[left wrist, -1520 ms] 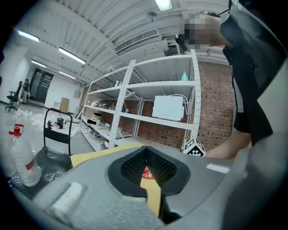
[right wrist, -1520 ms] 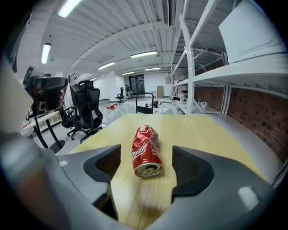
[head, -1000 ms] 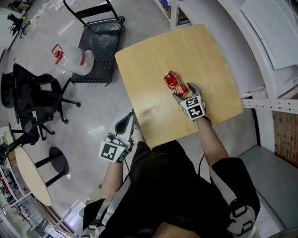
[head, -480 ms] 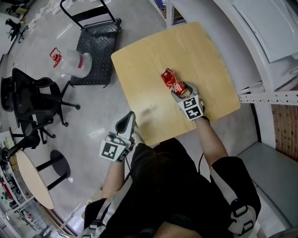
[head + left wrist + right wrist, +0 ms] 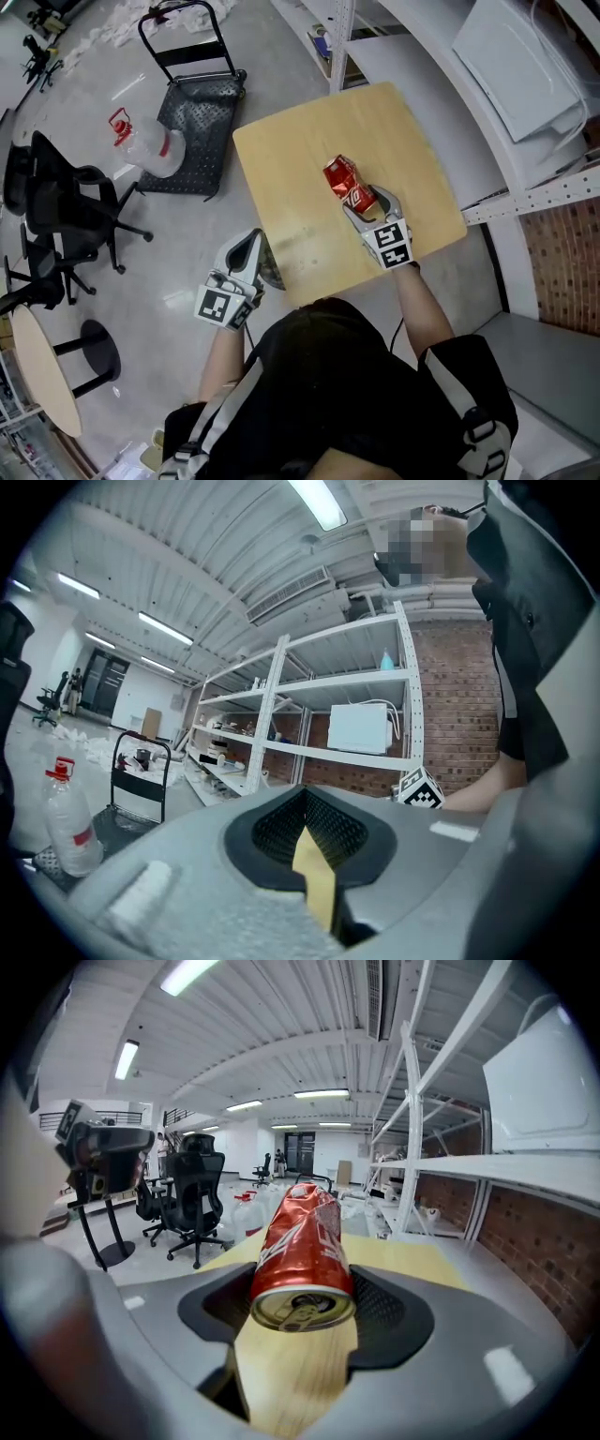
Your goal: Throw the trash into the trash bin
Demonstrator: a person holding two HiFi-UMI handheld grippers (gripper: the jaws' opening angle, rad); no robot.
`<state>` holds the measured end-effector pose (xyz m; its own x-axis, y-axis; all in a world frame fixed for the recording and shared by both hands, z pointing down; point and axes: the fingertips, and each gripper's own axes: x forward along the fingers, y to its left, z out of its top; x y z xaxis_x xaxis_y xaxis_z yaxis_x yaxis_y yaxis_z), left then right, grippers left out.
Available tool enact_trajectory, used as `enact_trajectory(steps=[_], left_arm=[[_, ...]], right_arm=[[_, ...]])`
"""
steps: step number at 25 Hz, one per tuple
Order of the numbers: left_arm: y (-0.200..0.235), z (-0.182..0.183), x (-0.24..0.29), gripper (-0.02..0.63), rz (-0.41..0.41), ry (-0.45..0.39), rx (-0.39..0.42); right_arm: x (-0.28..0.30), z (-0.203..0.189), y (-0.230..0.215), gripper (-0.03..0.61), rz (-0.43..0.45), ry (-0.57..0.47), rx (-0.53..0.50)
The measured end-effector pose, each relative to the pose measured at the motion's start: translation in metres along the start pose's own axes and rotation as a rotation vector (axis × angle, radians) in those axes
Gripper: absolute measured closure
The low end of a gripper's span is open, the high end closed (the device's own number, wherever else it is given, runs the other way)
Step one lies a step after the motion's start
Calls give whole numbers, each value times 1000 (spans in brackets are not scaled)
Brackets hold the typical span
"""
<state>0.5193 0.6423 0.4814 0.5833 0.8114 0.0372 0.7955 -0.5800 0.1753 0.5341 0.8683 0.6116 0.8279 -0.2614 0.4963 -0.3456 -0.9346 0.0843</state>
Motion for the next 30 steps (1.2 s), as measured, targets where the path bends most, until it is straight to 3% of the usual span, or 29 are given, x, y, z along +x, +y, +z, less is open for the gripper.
enact_trajectory(steps=[10, 16, 24, 30], left_arm=[[57, 3, -168, 614, 280, -70, 6], [81, 29, -297, 614, 549, -132, 7], [77, 24, -436, 614, 799, -244, -9], [56, 10, -546, 614, 974, -282, -11]], right_arm=[[7, 72, 131, 270, 150, -106, -123], [29, 120, 251, 270, 362, -162, -205], [27, 164, 408, 270, 611, -234, -360], [7, 169, 531, 270, 797, -266, -439]])
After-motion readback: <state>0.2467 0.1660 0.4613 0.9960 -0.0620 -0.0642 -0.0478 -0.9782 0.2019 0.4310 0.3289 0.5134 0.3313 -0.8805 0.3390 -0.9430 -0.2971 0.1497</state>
